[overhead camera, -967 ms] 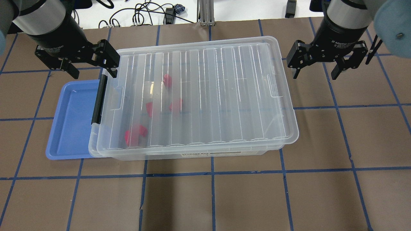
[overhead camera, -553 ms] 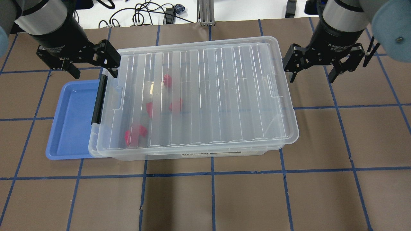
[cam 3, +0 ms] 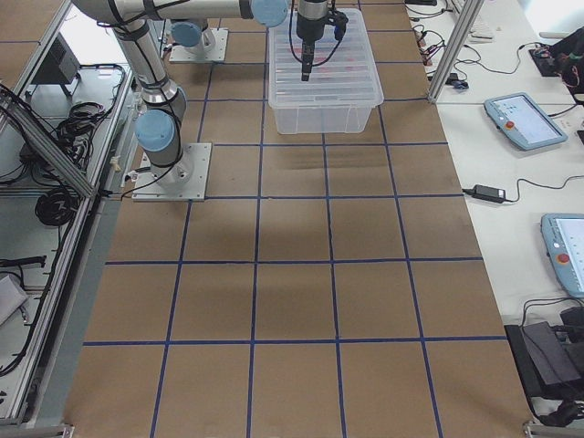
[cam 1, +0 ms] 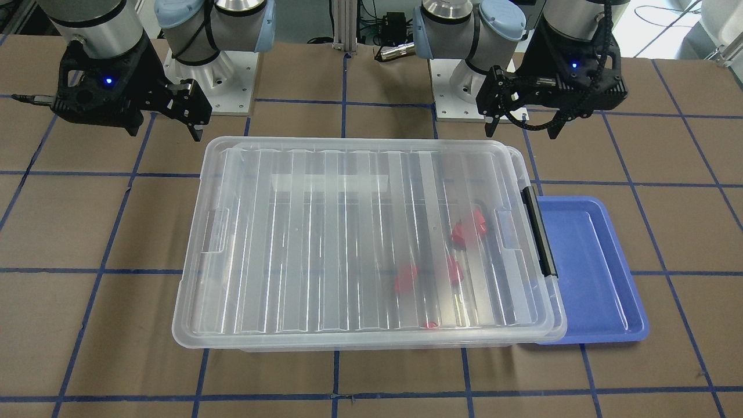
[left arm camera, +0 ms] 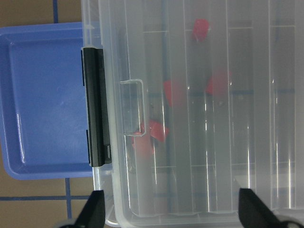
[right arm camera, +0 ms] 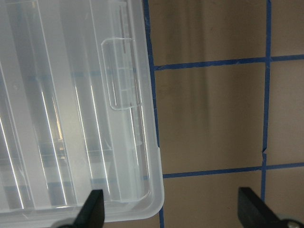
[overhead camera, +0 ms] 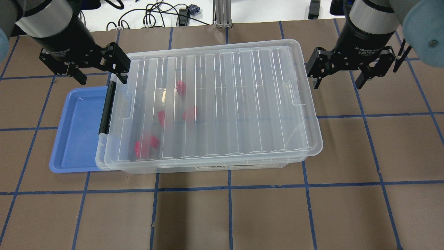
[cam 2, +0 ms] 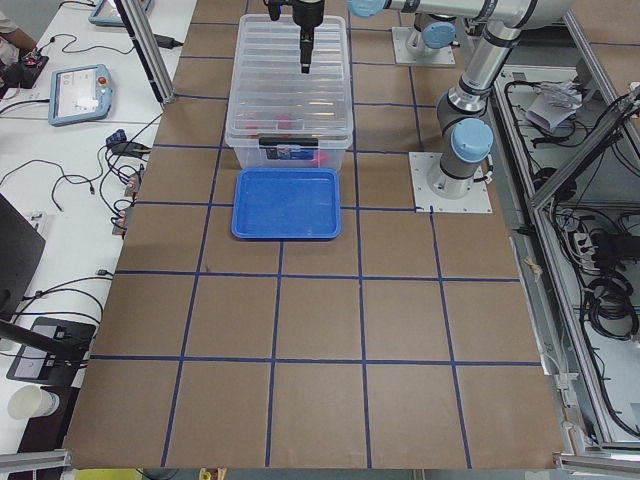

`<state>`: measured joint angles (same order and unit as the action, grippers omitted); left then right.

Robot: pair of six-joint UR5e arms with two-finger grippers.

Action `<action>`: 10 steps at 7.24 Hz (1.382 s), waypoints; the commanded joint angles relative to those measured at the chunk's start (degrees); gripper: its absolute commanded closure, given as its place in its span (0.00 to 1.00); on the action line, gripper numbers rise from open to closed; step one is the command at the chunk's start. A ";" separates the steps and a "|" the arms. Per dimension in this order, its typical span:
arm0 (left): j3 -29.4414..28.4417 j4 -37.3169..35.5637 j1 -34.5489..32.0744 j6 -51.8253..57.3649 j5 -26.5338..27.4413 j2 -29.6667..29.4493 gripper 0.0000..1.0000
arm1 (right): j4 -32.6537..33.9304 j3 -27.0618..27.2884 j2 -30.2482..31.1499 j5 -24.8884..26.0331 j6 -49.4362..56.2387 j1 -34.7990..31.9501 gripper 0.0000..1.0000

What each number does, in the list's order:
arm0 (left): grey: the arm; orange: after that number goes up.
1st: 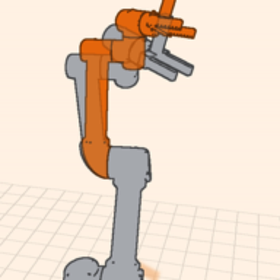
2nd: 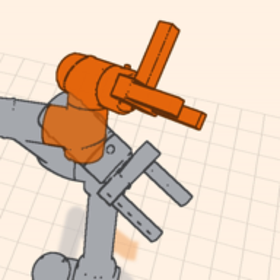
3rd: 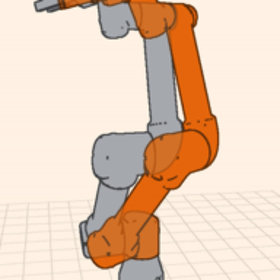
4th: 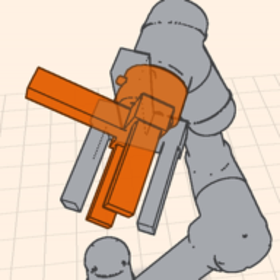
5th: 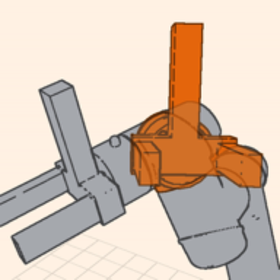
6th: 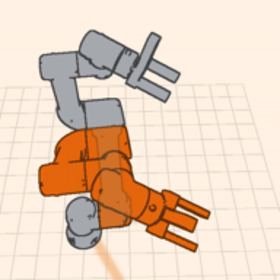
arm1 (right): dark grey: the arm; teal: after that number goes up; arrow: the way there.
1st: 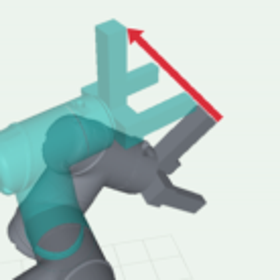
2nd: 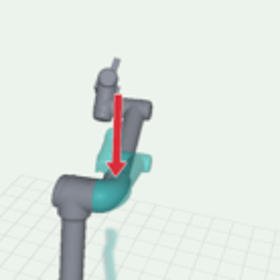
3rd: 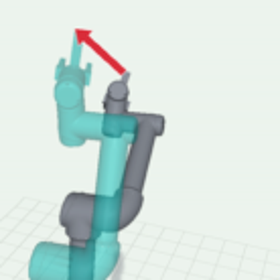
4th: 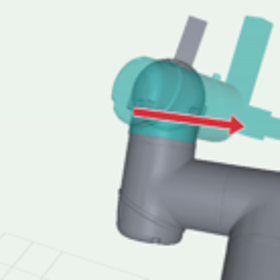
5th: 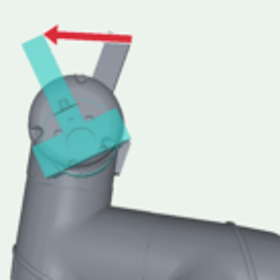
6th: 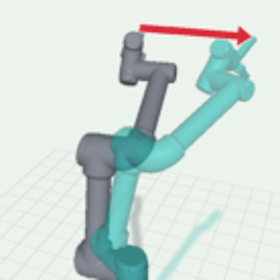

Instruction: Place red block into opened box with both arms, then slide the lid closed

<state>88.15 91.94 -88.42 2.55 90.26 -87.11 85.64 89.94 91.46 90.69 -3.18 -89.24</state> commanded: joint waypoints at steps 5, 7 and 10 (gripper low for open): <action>0.26 -0.79 -0.35 -0.09 -0.18 -0.08 0.00 | 0.41 -0.29 1.53 0.36 -0.16 -0.06 0.00; 0.26 -0.79 -0.35 -0.09 0.00 -0.25 0.00 | 0.40 0.15 2.50 0.10 -0.16 -0.06 0.00; 0.00 -0.79 -0.35 0.00 0.17 -0.17 0.00 | 0.41 -0.02 2.76 -0.16 0.01 -0.06 0.00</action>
<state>88.21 91.14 -88.77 2.54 90.41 -87.33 86.03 90.00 94.09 90.66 -3.24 -89.29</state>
